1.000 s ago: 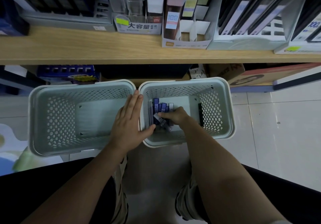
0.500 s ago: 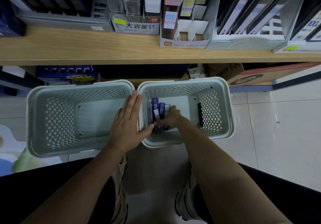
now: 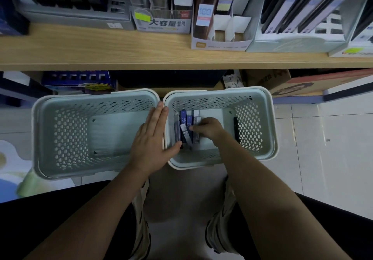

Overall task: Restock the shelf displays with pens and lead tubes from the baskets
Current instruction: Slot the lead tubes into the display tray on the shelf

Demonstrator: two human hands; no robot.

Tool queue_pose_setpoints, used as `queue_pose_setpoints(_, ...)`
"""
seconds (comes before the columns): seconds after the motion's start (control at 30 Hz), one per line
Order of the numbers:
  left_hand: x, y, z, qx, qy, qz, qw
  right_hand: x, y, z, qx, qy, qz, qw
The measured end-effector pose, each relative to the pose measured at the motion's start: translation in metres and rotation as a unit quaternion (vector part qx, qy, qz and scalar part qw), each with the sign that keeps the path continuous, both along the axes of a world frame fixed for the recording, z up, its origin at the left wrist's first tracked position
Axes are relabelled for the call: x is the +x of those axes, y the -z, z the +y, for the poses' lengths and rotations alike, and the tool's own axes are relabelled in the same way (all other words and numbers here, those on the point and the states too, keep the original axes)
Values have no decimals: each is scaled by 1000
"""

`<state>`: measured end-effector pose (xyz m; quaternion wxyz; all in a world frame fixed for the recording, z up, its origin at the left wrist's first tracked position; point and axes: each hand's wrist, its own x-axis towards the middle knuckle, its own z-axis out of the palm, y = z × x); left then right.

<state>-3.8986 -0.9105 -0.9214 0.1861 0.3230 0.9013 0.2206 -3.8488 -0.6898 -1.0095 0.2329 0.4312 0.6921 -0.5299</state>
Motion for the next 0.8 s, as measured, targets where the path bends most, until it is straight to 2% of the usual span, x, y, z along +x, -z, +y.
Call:
queue_pose_setpoints(0.17,0,-1,0,-4,-3,3,1000,-3,-2,-8,-67,7,-13,998)
queue_pose_setpoints(0.23,0,0,0,-4,-5,1,1000,-8,0,-15,-49,2,-34,998)
queue_pose_setpoints(0.37,0,1,0,-7,-4,8,1000,-19,-5,-34,48,-34,-99,993)
queue_pose_setpoints(0.47,0,1,0,-6,-5,11,1000,-22,-6,-31,22,4,-76,997)
queue_pose_setpoints(0.8,0,2,-1,1,-3,3,1000,-17,-5,-32,-20,-11,-54,998)
